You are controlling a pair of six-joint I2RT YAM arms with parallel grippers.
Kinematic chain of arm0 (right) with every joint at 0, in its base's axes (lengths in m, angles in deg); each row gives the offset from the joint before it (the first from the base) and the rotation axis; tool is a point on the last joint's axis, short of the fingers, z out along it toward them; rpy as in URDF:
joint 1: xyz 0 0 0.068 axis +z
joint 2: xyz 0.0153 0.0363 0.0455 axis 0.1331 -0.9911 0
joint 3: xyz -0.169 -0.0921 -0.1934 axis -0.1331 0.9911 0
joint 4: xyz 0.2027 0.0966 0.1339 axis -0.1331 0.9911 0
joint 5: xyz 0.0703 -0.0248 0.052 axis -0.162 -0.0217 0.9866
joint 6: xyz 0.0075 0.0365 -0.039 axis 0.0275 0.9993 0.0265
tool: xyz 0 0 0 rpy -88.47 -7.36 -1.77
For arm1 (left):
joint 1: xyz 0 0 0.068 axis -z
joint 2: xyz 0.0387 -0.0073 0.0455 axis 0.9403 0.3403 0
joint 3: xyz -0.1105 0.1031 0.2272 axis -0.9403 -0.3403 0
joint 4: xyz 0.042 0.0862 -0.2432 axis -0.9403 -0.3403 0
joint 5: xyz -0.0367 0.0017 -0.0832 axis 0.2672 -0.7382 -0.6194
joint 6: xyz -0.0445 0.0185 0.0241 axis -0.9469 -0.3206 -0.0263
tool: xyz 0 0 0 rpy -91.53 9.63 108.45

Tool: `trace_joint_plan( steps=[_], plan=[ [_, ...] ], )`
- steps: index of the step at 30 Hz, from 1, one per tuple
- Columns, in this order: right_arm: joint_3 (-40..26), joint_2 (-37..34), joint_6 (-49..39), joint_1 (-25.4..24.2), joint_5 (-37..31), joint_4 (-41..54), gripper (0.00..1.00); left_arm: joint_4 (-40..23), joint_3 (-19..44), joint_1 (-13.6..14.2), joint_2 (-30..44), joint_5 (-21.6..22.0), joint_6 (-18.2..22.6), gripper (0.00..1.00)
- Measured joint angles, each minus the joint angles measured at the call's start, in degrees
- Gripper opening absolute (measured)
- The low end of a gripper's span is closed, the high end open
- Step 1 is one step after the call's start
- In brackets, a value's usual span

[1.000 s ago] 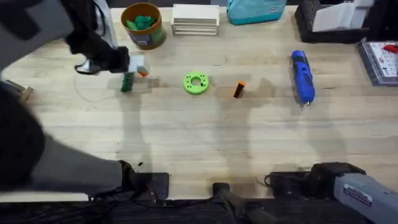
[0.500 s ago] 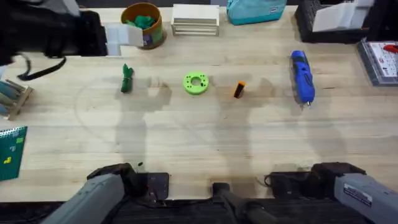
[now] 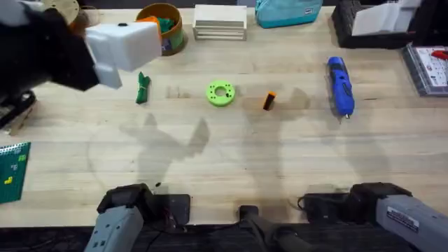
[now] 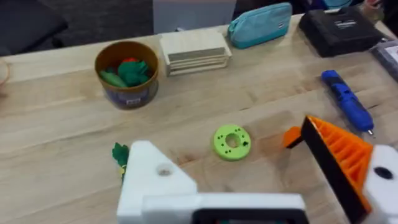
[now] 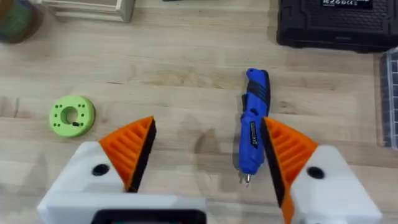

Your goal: Pick up the gripper from the table and insert it into the empty holder that is missing its gripper. Then pick up a screw, insert it into the mounting hole, and use the screwdriver to tighten it. Finally, clean up the table by picking up the vegetable and placing it into the bucket.

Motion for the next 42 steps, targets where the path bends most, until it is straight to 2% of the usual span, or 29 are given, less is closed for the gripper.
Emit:
trace_joint_plan(
  steps=[9, 13, 21, 23, 24, 28, 37, 42],
  plan=[
    [0.0, 0.0, 0.0, 0.0, 0.0, 0.0, 0.991, 0.0, -0.2, 0.0, -1.9, -1.4, 0.0, 0.985],
    [0.0, 0.0, 0.0, 0.0, 0.0, 0.0, 0.991, 3.0, -3.0, 0.0, -2.1, -1.7, 0.0, 0.985],
    [0.0, 0.0, 0.0, 0.0, 0.0, 0.0, 0.992, 17.8, -19.9, 0.0, -8.4, -3.0, 0.0, 0.987],
    [0.0, 0.0, 0.0, 0.0, 0.0, 0.0, 0.991, 20.8, -24.3, 0.0, -11.1, -3.5, 0.0, 0.987],
    [0.0, 0.0, 0.0, 0.0, 0.0, 0.0, 0.990, 24.3, -30.8, 0.0, -15.6, -4.0, 0.0, 0.987],
    [0.0, 0.0, 0.0, 0.0, 0.0, 0.0, 0.990, 29.3, -39.3, 0.0, -21.1, -5.9, 0.0, 0.986],
    [0.0, 0.0, 0.0, 0.0, 0.0, 0.0, 0.990, 42.5, -55.0, 0.0, -31.4, -9.5, -1.2, 0.987],
    [0.0, 0.0, 0.0, 0.0, 0.0, 0.0, 0.991, 45.4, -60.3, 0.0, -37.2, -9.7, -1.3, 0.986]
  ],
)
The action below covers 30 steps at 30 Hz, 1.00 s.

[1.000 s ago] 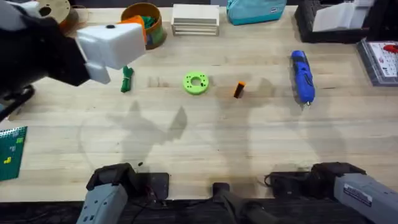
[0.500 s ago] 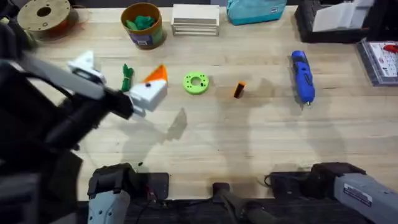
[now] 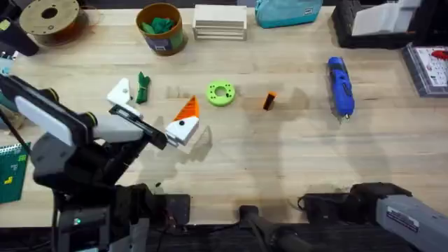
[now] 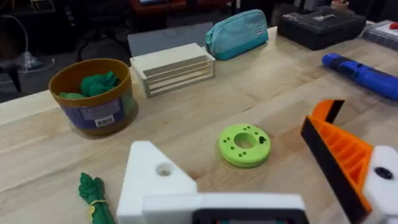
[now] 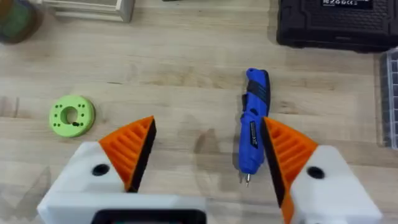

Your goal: Pick up the gripper from the table and insert it into the empty holder that is missing its gripper. Then pick up a screw, insert it into the mounting hole, and use the screwdriver to tighten it. Finally, clean up the table by picking up the vegetable and placing it into the bucket.

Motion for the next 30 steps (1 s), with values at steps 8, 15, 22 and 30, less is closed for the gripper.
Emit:
trace_joint_plan(
  steps=[8, 15, 22, 30],
  plan=[
    [0.0, 0.0, 0.0, 0.0, 0.0, 0.0, 0.990, 1.9, -4.3, 0.0, -6.0, -0.2, -0.2, 0.985],
    [0.0, 0.0, 0.0, 0.0, 0.0, 0.0, 0.991, 4.9, -6.9, 0.0, -6.1, -0.2, -2.7, 0.985],
    [0.0, 0.0, 0.0, 0.0, 0.0, 0.0, 0.991, 4.7, -6.9, 0.0, -6.1, -2.4, -5.5, 0.985],
    [0.0, 0.0, 0.0, 0.0, 0.0, 0.0, 0.991, 4.2, -6.9, 0.0, -6.1, -7.8, -6.6, 0.985]
  ],
)
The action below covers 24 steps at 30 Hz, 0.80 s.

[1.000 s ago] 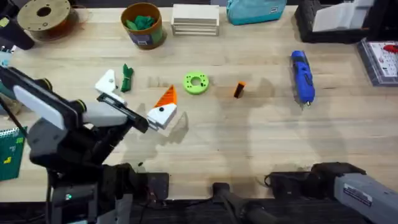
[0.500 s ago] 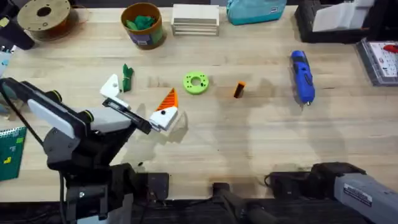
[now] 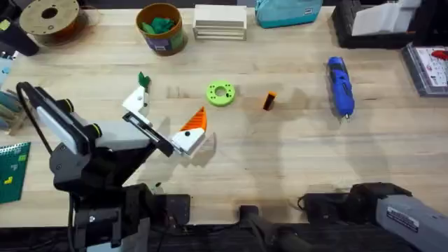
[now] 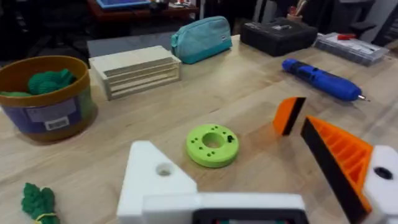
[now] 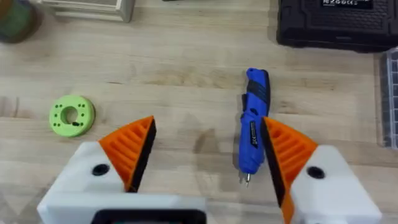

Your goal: Pick up the gripper from the table and insert it into the empty holder that is missing its gripper. Then pick up a screw, insert it into the mounting hole, and use the screwdriver to tighten it. Finally, clean up the table by picking up the vegetable and placing it into the bucket.

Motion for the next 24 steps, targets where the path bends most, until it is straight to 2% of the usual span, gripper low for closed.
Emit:
trace_joint_plan(
  steps=[11, 17, 20, 24],
  plan=[
    [0.0, 0.0, 0.0, 0.0, 0.0, 0.0, 0.991, -0.6, 0.0, 0.0, 0.0, -5.1, -0.1, 0.985],
    [0.0, 0.0, 0.0, 0.0, 0.0, 0.0, 0.990, -0.7, 0.0, 0.3, 0.0, -5.8, 0.1, 0.985],
    [0.0, 0.0, 0.0, 0.0, 0.0, 0.0, 0.990, -0.7, 0.0, 2.4, 0.0, -5.8, 1.3, 0.985],
    [0.0, 0.0, 0.0, 0.0, 0.0, 0.0, 0.990, -0.5, 0.0, 7.1, 0.0, -4.5, 3.0, 0.985]
  ],
)
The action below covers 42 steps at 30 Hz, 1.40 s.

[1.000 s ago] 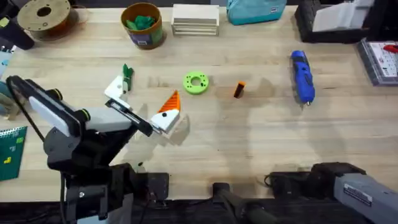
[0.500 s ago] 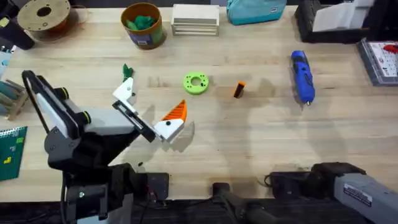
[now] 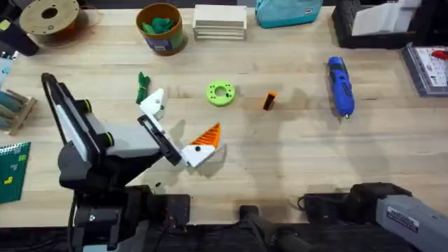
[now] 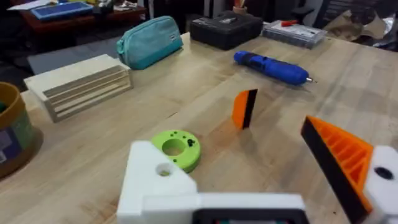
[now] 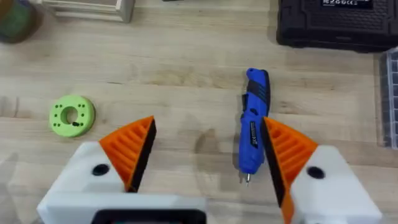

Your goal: Pick up the gripper from the table and insert it into the empty holder that is missing its gripper. Then pick up a screw, insert it into the mounting hole, and use the screwdriver to tighten it. Finally, clean up the table by picking up the vegetable and placing it into the bucket.

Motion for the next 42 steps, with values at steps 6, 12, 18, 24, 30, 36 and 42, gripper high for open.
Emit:
trace_joint_plan(
  steps=[6, 12, 18, 24, 30, 36, 42],
  plan=[
    [0.0, 0.0, 0.0, 0.0, 0.0, 0.0, 0.990, 0.1, 0.0, 1.5, 0.0, 1.5, 0.4, 0.985],
    [0.0, 0.0, 0.0, 0.0, 0.0, 0.0, 0.990, 0.3, 0.0, 1.5, 0.0, 2.8, -0.6, 0.985],
    [0.0, 0.0, 0.0, 0.0, 0.0, 0.0, 0.991, 0.3, 0.0, 1.5, 0.0, 3.4, -1.1, 0.985],
    [0.0, 0.0, 0.0, 0.0, 0.0, 0.0, 0.990, 0.4, 0.0, 1.5, 0.0, 3.5, -1.1, 0.985],
    [0.0, 0.0, 0.0, 0.0, 0.0, 0.0, 0.991, 0.4, 0.0, 1.5, 0.0, 3.6, -1.1, 0.985],
    [0.0, 0.0, 0.0, 0.0, 0.0, 0.0, 0.990, 0.4, 0.0, 1.5, 0.0, 3.6, -1.1, 0.985],
    [0.0, 0.0, 0.0, 0.0, 0.0, 0.0, 0.992, 0.4, 0.0, 1.5, 0.0, 3.6, -1.1, 0.985]
  ],
)
